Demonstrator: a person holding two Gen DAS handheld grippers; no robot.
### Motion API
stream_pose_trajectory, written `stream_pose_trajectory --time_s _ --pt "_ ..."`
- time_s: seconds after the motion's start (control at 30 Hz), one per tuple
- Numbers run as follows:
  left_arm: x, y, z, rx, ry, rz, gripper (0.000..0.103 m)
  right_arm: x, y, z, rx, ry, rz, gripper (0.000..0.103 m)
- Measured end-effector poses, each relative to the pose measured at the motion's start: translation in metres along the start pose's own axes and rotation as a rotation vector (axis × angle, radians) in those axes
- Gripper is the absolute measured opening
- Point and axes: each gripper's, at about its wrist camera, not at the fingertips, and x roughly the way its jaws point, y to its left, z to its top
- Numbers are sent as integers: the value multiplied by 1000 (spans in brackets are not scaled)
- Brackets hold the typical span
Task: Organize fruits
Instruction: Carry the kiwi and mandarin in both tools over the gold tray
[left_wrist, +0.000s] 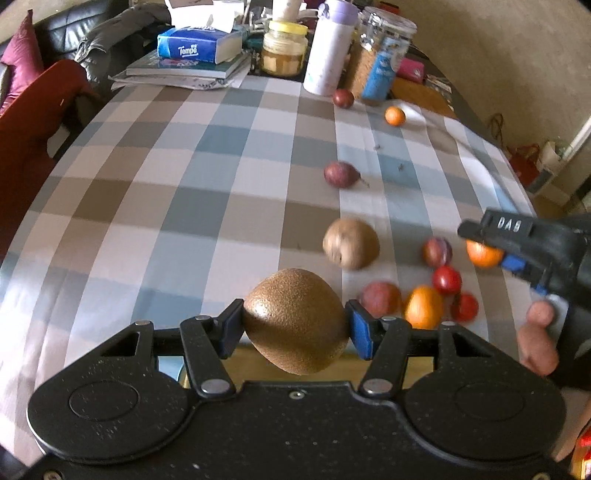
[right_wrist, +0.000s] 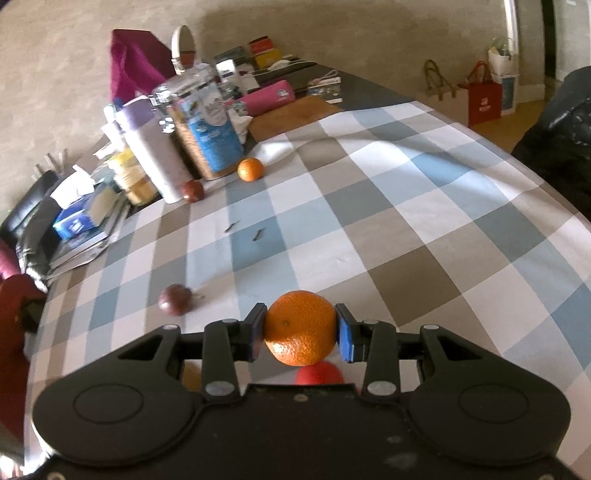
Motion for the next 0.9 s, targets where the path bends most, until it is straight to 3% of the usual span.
stream_pose_trajectory --time_s 0.3,0.5,0.9 --pt "-18 7 -38 40 4 -29 62 -52 -9 -23 -29 36 121 40" --pt "-18 15 -57 15 9 -44 62 -81 -27 -50 -25 41 155 41" --pt "-14 18 -90 22 34 -3 62 -105 -51 -118 -76 74 72 41"
